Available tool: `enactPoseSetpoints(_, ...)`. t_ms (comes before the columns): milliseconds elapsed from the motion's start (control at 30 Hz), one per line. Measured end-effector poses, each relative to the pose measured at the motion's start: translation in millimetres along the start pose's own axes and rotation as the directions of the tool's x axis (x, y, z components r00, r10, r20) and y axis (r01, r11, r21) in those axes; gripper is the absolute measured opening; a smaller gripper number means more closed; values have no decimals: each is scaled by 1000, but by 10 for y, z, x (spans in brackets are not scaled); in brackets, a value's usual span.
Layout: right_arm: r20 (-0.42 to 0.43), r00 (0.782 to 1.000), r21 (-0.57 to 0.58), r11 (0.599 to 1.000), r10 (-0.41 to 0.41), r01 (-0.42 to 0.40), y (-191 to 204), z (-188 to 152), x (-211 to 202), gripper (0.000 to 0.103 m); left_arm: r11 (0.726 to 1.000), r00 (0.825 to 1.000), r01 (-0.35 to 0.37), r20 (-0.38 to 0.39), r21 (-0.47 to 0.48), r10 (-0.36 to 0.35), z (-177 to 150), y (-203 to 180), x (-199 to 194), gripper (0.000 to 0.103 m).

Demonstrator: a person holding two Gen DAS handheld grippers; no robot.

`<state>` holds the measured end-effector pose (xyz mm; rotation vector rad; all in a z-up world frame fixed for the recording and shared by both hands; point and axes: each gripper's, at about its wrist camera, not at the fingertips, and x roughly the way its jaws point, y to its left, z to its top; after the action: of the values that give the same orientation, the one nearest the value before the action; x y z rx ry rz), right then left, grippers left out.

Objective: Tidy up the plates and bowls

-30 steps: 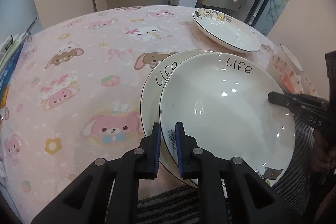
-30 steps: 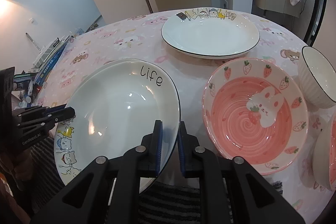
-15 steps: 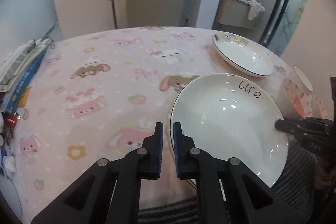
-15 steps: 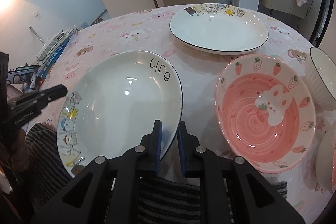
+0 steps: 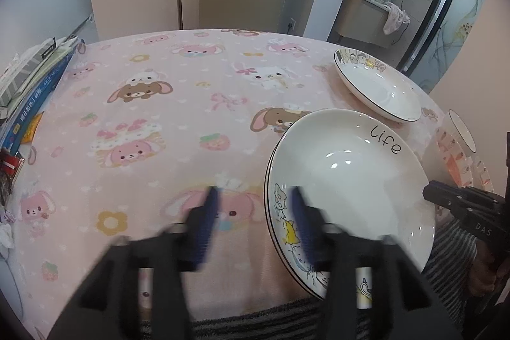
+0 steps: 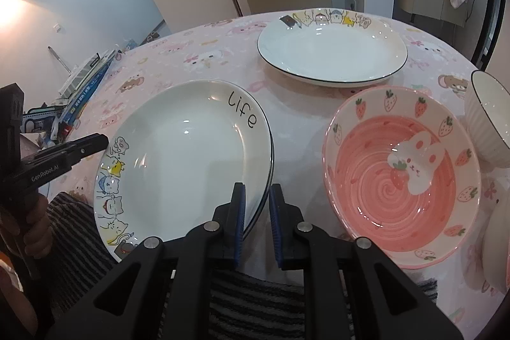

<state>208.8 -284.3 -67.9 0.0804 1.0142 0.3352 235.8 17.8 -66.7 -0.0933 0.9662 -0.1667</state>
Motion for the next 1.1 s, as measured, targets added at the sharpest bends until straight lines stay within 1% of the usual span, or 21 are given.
enactPoseSetpoints(100,25,1000,-15,1000,-8,8,37,-7,-40,21,1000,1000,-15,27,9,15,4,-4,-47,67)
enactPoseSetpoints(133,36,999,-18,1000,-11,11,46,-5,-57,24,1000,999,-17,27,7,17,6,2,-51,67)
enactPoseSetpoints(167,45,999,-20,1000,-16,17,52,-1,-70,30,1000,1000,-17,25,3,17,8,10,-46,67)
enactPoseSetpoints(233,54,998,-20,999,-36,37,51,3,-82,37,1000,1000,-20,24,-1,20,10,16,-39,67)
enactPoseSetpoints(333,48,997,-33,998,-61,62,77,4,-78,38,999,998,-32,56,19,31,7,-29,-99,67)
enactPoseSetpoints(400,58,996,-39,997,-66,68,90,5,-98,39,998,994,-48,98,44,44,6,-85,-181,67)
enactPoseSetpoints(500,90,993,-35,996,-73,76,89,11,-170,41,997,989,-47,141,57,39,6,-132,-266,71)
enactPoseSetpoints(567,112,990,-30,996,-81,85,87,10,-225,41,997,987,-43,159,57,33,-1,-154,-304,71)
enactPoseSetpoints(667,150,985,-29,996,-84,89,96,8,-314,42,997,978,-44,206,66,29,-18,-208,-396,71)
enactPoseSetpoints(733,185,976,-39,992,-114,123,109,0,-355,42,996,968,-53,249,78,32,-29,-253,-477,71)
enactPoseSetpoints(767,209,967,-36,987,-146,157,114,-4,-379,42,994,959,-64,280,88,37,-41,-283,-532,71)
enactPoseSetpoints(800,231,958,-35,983,-169,182,122,-7,-408,42,993,954,-70,298,93,39,-47,-299,-564,71)
enactPoseSetpoints(833,248,953,-35,981,-176,190,130,-8,-438,42,993,948,-73,316,95,39,-53,-313,-602,71)
enactPoseSetpoints(933,279,950,-30,987,-142,156,141,-6,-532,42,993,936,-67,350,93,30,-66,-332,-670,71)
enactPoseSetpoints(967,293,946,-31,987,-141,157,152,-10,-565,42,993,931,-68,364,97,28,-72,-350,-696,71)
enactPoseSetpoints(1033,326,932,-35,983,-161,182,186,-28,-643,42,991,915,-89,401,105,40,-98,-394,-766,71)
enactPoseSetpoints(1067,343,924,-36,981,-168,192,201,-31,-684,42,988,901,-109,430,111,51,-120,-436,-831,71)
enactPoseSetpoints(1100,365,915,-36,979,-173,199,217,-41,-743,42,987,891,-120,450,112,57,-132,-461,-880,71)
